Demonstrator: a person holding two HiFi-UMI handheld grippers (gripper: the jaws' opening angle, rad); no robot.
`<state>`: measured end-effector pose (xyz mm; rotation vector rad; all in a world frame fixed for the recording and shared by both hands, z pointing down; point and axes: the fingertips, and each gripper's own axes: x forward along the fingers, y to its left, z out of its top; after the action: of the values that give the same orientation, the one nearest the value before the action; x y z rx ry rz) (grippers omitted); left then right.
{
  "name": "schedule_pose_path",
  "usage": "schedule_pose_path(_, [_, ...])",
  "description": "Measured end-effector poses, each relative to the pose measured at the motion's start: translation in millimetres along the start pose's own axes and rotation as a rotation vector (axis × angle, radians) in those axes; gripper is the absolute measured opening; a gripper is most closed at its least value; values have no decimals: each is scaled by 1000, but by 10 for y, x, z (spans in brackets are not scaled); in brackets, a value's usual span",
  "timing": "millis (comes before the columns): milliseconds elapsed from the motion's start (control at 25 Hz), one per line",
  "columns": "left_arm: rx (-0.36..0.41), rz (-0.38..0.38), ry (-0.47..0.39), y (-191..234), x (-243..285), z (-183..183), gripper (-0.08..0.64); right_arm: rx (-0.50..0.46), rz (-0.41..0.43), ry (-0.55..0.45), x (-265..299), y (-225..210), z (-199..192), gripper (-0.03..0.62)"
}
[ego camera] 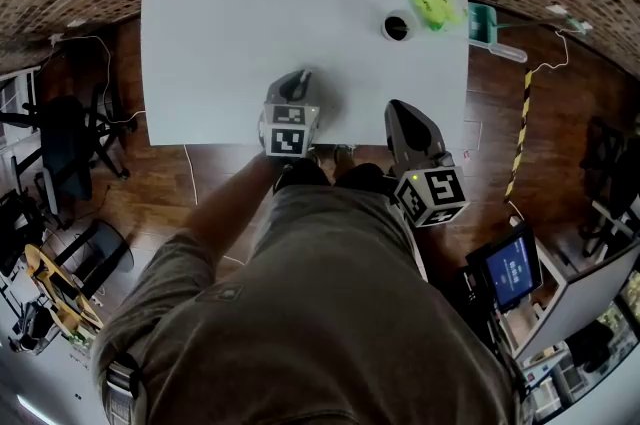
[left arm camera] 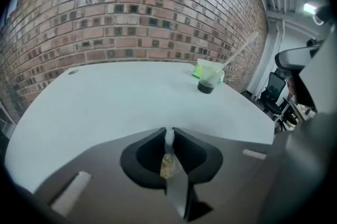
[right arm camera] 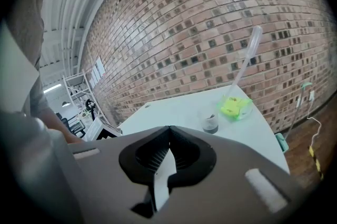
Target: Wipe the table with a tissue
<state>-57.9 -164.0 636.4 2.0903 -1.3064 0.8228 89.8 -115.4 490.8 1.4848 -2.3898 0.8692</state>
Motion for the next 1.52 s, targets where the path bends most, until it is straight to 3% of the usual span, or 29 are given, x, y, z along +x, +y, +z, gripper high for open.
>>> schedule_pose_path(280, [-21,43,-16,266,-194,-125,38,-16,47,4,159,180,2,12])
schedule_pose_path(840, [-124,244,9,1272,-687,-545,38,-31,113,19,363,485,-24,12])
schedule_pose_path(1160, [-90,188,4,1016,-468,-368,38,-11,70,6,280,390,-26,12])
schedule_pose_path(1520, [48,-37,5,5,9,-2,38,15,-18,-22,21,133,-14,12])
